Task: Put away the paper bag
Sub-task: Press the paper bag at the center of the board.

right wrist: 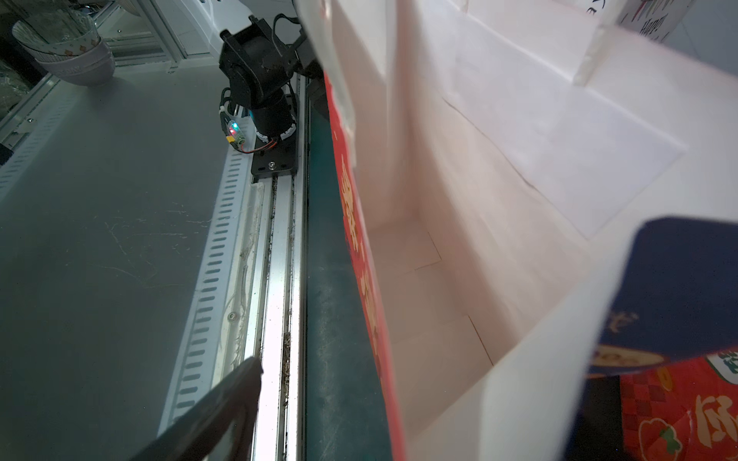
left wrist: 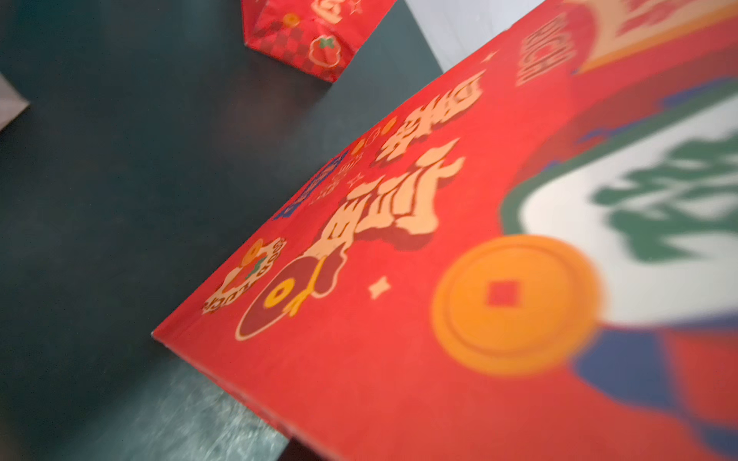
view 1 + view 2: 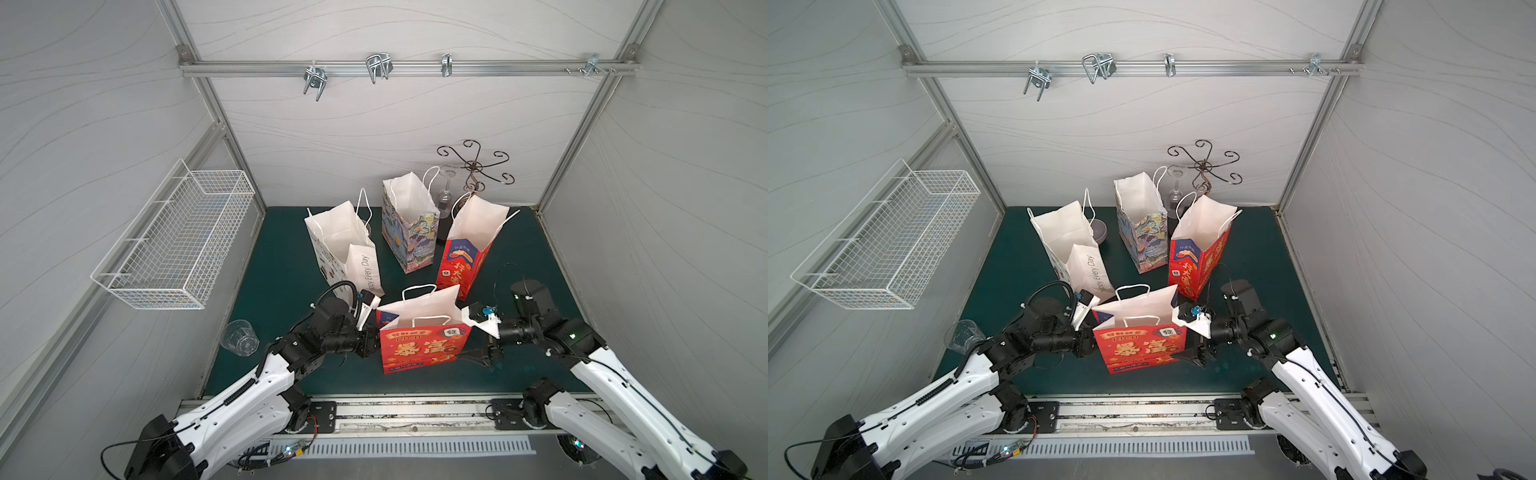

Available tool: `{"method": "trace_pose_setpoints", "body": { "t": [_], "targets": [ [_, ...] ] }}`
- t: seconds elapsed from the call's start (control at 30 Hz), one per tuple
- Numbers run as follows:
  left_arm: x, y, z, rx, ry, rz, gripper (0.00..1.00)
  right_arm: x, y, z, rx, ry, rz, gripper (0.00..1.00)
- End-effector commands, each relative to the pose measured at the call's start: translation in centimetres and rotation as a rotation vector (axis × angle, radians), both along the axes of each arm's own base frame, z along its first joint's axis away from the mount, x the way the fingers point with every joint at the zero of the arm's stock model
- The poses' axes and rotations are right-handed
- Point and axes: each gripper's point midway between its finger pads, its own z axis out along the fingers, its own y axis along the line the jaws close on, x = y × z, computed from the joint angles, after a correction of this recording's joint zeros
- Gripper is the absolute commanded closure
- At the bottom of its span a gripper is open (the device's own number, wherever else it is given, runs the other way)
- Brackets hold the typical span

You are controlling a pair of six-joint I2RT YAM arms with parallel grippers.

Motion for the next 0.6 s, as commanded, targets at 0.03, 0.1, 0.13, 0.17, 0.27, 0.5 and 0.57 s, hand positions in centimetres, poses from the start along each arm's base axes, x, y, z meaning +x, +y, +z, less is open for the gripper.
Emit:
{"method": "trace_pose_setpoints", "body": {
  "t": [0.03,0.1,0.13,0.17,0.27,0.5,0.57],
  "targets": [
    [0.9,-0.5,3.8,-0.101,-0.143,0.007,0.80,0.1,0.1,-0.2,-0.005,-0.002,-0.012,0.06],
    [1.7,0.4,4.4,-0.090,-0.200,0.075,0.80,0.1,0.0,-0.3,-0.011,-0.006,-0.020,0.06],
    [2.2,1.2,4.6,-0.068,-0.230,0.125,0.80,0.1,-0.1,-0.2,-0.011,-0.012,-0.023,0.06],
    [2.6,2.0,4.7,-0.046,-0.257,0.169,0.80,0.1,-0.2,-0.2,-0.014,-0.015,-0.026,0.06],
    [3.2,4.7,4.9,0.047,-0.352,0.270,0.78,0.1,-0.4,-0.1,-0.018,-0.026,-0.037,0.06],
    [0.3,7.1,6.6,0.184,-0.558,0.148,0.61,0.4,-0.3,0.2,-0.012,-0.029,-0.044,0.08],
    [-1.4,6.8,7.2,0.178,-0.610,0.047,0.50,0.5,-0.3,0.4,-0.009,-0.032,-0.047,0.08]
  ]
}}
